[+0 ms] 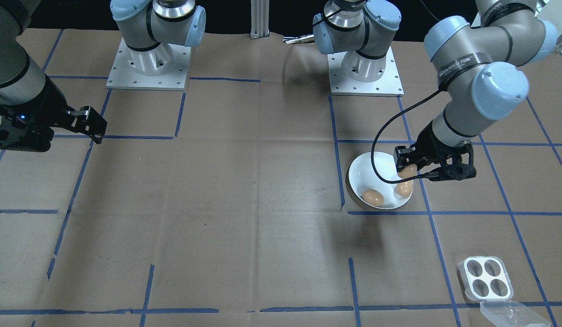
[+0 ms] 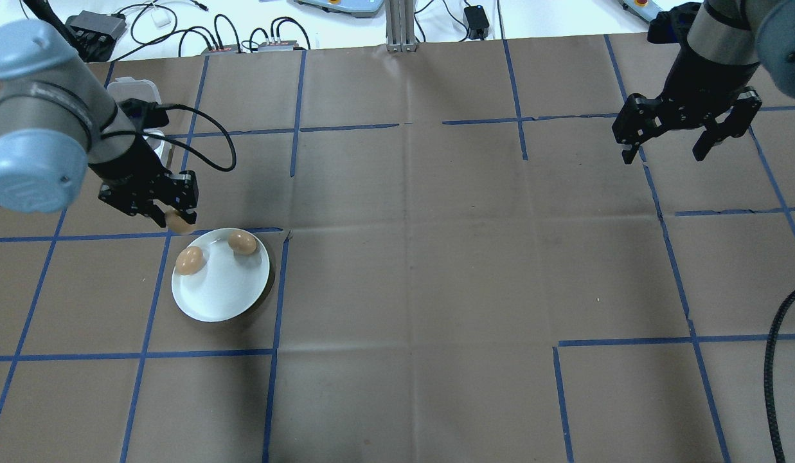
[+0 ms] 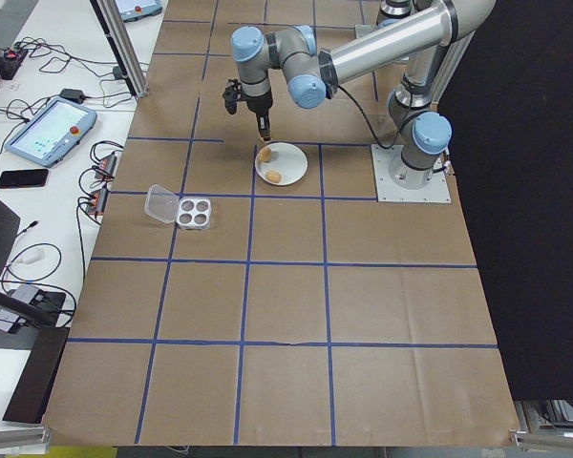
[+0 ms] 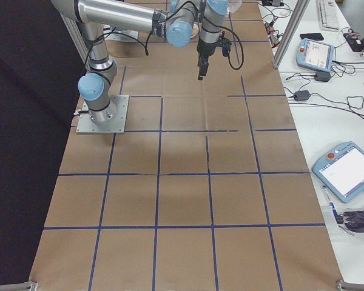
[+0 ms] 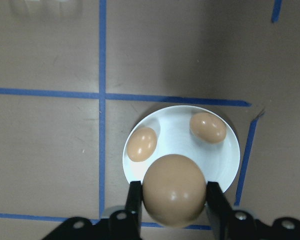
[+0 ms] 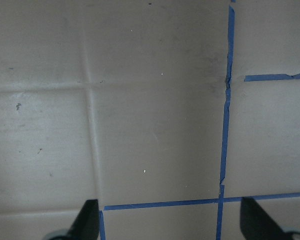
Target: Place egg on plate
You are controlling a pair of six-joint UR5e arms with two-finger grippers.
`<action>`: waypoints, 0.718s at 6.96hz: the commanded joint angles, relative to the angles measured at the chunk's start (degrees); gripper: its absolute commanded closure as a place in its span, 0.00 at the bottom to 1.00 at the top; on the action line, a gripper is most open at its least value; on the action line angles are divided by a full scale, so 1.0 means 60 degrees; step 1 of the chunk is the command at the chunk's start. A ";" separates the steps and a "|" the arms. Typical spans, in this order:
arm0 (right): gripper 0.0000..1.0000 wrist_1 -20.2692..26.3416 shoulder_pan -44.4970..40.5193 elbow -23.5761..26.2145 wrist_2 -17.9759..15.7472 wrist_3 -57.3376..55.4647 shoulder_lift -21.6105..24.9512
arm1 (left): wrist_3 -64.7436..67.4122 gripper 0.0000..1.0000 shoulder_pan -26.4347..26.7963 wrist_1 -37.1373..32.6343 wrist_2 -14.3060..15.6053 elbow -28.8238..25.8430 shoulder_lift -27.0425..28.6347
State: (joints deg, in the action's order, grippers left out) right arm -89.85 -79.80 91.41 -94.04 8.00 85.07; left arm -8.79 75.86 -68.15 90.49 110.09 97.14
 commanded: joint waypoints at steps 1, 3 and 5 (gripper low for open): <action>0.00 0.0004 0.0000 0.0000 0.0000 0.0000 0.0001 | 0.0030 1.00 0.0013 0.2722 0.0006 0.1700 0.0666; 0.00 0.0004 0.0000 0.0000 0.0000 0.0000 0.0001 | 0.0016 1.00 0.0027 0.2832 0.0065 0.1807 0.0817; 0.00 0.0004 0.0000 0.0000 0.0000 0.0000 0.0001 | 0.0016 0.52 0.0042 0.2745 0.0080 0.1851 0.0684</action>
State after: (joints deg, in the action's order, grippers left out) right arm -89.83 -79.80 91.41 -94.04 8.00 85.08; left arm -8.70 76.07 -51.58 90.91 120.94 101.40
